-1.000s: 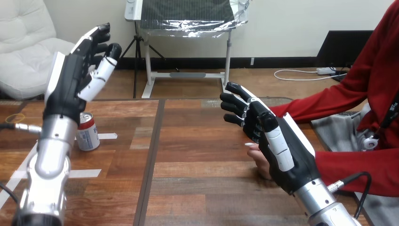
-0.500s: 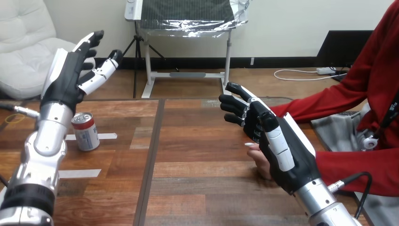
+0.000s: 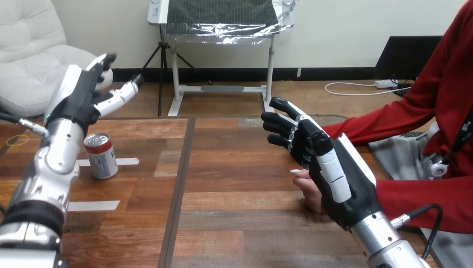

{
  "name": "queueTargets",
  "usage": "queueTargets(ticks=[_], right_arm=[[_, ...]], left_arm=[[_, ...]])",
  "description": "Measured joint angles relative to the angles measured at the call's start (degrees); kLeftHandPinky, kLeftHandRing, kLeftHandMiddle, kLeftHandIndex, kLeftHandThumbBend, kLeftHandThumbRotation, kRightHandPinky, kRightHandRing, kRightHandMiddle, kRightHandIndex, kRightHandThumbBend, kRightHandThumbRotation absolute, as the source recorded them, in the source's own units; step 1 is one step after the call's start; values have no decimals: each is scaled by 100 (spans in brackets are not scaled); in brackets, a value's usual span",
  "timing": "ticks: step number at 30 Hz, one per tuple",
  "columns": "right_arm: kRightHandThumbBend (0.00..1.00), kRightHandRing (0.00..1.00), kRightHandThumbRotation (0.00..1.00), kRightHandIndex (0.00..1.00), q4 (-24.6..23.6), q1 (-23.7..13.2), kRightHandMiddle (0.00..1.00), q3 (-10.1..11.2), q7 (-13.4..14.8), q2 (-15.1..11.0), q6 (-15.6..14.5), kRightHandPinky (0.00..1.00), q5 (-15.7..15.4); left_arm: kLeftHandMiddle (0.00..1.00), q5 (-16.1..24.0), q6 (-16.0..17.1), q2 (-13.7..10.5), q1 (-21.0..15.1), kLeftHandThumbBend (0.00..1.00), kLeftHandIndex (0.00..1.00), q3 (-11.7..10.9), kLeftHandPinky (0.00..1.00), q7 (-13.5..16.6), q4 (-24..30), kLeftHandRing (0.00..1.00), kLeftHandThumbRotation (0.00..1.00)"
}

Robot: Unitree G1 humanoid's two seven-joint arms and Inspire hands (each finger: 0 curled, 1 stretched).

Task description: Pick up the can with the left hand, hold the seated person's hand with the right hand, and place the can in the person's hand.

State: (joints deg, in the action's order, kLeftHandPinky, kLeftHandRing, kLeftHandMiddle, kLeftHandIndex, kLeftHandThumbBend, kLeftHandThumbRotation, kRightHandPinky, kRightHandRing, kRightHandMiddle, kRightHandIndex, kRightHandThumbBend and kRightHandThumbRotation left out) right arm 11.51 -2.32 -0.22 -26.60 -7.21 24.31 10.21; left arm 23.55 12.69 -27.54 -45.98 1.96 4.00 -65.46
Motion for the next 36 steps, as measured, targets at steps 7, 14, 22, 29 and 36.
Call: queueTargets(ticks=[7, 14, 22, 29, 36], right_arm=[[73, 88, 100, 91, 0, 0, 87, 8, -38, 0, 0, 88, 39], [73, 87, 100, 90, 0, 0, 86, 11, -52, 0, 0, 87, 54], [74, 87, 100, 90, 0, 0, 86, 15, -52, 1, 0, 86, 57], [71, 87, 100, 90, 0, 0, 86, 15, -63, 2, 0, 86, 61], [71, 87, 100, 89, 0, 0, 86, 15, -86, 4, 0, 85, 66]], left_arm=[[94, 169, -258, -31, -216, 58, 93, 192, 89, 52, -367, 94, 58], [94, 354, -481, -66, -387, 60, 92, 405, 91, 194, -627, 94, 56], [94, 706, -861, -110, -561, 62, 92, 777, 93, 316, -815, 93, 57], [95, 926, -1216, -122, -686, 63, 93, 1066, 96, 316, -929, 94, 61], [96, 1134, -1494, -122, -740, 66, 94, 1340, 99, 315, -1009, 96, 68]])
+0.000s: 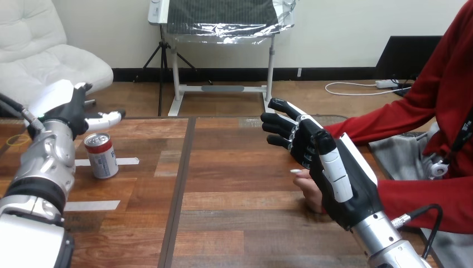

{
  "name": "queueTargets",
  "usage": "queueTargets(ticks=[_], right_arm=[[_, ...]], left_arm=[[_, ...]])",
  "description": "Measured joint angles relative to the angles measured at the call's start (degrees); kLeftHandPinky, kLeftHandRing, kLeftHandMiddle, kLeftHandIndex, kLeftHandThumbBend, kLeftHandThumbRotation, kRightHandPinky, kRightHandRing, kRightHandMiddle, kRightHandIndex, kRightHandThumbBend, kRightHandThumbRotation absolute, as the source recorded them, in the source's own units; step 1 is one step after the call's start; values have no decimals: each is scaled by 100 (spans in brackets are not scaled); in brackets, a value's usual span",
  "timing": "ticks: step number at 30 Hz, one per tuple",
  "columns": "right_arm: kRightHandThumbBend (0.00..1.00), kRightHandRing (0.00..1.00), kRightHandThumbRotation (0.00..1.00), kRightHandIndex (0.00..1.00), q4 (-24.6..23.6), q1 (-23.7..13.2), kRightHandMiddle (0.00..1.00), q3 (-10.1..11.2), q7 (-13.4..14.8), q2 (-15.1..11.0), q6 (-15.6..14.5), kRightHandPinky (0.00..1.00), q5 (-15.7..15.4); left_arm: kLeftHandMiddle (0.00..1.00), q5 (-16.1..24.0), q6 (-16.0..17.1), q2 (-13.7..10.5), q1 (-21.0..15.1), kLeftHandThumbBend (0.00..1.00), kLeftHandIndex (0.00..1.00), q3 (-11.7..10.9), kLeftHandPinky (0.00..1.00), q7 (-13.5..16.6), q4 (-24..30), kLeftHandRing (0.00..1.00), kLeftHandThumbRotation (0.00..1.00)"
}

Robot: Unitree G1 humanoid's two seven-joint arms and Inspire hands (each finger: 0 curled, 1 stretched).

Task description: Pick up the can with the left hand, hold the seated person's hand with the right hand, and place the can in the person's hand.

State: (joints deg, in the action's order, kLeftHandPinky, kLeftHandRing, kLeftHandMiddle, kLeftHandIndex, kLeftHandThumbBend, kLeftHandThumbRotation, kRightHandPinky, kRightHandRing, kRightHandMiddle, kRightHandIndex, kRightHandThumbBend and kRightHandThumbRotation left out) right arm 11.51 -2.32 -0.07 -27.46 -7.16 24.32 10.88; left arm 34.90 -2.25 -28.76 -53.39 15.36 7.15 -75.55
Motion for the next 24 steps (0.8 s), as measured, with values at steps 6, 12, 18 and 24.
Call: queueTargets(ticks=[6, 12, 18, 24], right_arm=[[72, 86, 100, 89, 0, 0, 85, 2, -1, 5, 0, 85, 2], [73, 85, 100, 88, 0, 0, 85, 3, -1, 7, 0, 83, 2], [73, 85, 100, 88, 0, 0, 84, 3, -2, 7, 0, 83, 9], [73, 84, 100, 88, 0, 0, 84, 8, -6, 6, 0, 82, 22]], left_arm=[[96, 114, -131, 0, -4, 68, 95, 178, 100, 0, -74, 97, 71], [98, 119, -249, 0, -4, 67, 96, 236, 100, -5, -128, 99, 71], [99, 122, -267, -2, -5, 65, 97, 289, 100, -100, -128, 100, 70], [99, 121, -267, 5, -4, 65, 97, 351, 100, -173, -139, 100, 69]])
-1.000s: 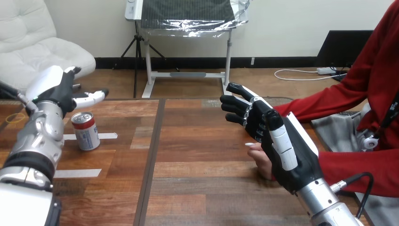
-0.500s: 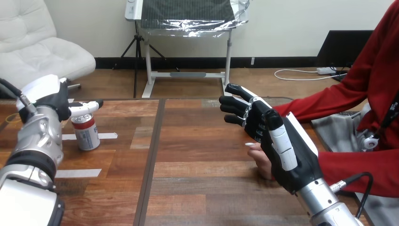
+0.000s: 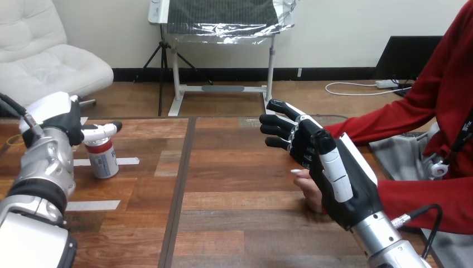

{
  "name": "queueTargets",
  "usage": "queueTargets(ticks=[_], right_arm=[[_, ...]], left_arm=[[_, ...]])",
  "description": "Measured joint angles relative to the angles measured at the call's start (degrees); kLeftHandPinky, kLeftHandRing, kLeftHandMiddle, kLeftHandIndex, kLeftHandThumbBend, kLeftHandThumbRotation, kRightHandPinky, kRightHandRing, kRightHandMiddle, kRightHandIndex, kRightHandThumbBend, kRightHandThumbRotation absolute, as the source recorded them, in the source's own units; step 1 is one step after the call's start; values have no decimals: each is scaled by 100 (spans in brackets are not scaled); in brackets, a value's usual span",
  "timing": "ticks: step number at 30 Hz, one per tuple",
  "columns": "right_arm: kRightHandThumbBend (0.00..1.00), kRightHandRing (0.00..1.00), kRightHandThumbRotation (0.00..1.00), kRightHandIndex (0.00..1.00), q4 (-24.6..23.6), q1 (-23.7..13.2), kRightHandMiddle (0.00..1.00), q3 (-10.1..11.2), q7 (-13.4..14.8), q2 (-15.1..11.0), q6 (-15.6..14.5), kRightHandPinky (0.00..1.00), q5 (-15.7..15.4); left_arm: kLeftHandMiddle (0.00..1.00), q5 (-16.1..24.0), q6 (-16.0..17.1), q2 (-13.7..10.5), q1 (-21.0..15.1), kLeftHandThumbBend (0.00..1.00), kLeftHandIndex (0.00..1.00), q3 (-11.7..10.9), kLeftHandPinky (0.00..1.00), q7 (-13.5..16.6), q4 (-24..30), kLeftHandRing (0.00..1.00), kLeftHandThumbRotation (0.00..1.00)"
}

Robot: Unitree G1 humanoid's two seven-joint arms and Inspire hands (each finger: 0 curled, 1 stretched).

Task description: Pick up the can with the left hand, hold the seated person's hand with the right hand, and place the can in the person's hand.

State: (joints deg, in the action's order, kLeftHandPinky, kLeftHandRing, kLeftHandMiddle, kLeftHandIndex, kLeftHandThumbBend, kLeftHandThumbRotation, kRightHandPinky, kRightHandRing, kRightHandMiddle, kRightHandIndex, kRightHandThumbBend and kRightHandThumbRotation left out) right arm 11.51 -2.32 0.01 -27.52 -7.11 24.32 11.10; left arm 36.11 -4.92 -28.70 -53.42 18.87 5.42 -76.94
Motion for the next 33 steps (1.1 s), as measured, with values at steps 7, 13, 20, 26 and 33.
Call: queueTargets(ticks=[7, 13, 20, 26, 33], right_arm=[[73, 84, 100, 88, 0, 0, 84, 3, -6, 0, 0, 82, 17], [73, 84, 100, 88, 0, 0, 84, 3, -10, 0, 0, 82, 27], [74, 85, 100, 88, 0, 0, 84, 3, -25, -2, 0, 81, 27], [74, 84, 100, 88, 0, 0, 84, 4, -42, 0, 0, 81, 30], [74, 84, 100, 88, 0, 0, 84, 5, -75, 4, 9, 81, 32]], left_arm=[[99, 0, 0, 0, 0, 66, 97, 72, 100, -32, -1, 99, 69], [98, 0, 0, 0, 0, 66, 96, 90, 100, -48, -1, 99, 69], [98, -3, 3, 1, 1, 67, 96, 95, 100, -76, -1, 98, 69], [97, -2, 22, 4, 5, 68, 95, 105, 100, -95, -1, 97, 69], [97, 9, 46, 16, 6, 69, 94, 173, 99, -117, -1, 97, 70]])
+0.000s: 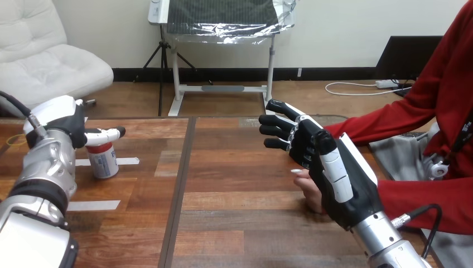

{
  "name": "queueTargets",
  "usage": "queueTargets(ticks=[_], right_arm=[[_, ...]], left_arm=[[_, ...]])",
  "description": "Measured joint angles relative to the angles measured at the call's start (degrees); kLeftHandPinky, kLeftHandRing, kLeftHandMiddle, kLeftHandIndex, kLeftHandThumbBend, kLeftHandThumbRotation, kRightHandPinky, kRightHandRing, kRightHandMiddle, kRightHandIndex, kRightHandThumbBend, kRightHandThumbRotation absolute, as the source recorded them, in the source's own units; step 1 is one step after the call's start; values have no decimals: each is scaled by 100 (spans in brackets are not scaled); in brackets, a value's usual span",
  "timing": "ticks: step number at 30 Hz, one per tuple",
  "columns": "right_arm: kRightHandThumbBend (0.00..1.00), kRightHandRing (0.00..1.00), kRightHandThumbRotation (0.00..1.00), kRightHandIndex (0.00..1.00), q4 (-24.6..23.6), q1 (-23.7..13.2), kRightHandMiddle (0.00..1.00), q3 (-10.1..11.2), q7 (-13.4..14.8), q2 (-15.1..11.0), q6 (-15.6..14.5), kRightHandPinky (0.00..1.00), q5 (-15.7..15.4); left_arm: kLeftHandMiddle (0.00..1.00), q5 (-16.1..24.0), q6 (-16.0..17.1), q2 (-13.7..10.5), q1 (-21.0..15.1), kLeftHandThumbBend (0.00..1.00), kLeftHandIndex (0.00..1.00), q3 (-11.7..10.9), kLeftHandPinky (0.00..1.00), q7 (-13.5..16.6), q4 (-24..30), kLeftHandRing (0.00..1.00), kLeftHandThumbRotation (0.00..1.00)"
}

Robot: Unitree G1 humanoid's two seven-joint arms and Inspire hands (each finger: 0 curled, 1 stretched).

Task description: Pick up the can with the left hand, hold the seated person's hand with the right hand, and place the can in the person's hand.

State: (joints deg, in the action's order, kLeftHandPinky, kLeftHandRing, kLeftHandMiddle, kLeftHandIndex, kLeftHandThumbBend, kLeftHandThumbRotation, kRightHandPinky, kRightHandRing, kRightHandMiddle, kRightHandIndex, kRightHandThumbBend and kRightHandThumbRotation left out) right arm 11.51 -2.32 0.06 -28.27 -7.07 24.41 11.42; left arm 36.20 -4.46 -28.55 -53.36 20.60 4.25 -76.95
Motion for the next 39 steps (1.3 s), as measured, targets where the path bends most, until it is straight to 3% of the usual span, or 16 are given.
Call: queueTargets(ticks=[16, 39], right_arm=[[75, 84, 100, 87, 0, 0, 84, 1, -11, -1, 7, 80, -2], [76, 85, 100, 88, -2, 0, 84, 2, -20, -4, 7, 82, -1]], left_arm=[[93, 89, 111, 44, 5, 73, 90, 331, 96, -6, 0, 93, 71], [83, 284, 128, 169, 6, 79, 81, 586, 93, -2, 0, 85, 70]])
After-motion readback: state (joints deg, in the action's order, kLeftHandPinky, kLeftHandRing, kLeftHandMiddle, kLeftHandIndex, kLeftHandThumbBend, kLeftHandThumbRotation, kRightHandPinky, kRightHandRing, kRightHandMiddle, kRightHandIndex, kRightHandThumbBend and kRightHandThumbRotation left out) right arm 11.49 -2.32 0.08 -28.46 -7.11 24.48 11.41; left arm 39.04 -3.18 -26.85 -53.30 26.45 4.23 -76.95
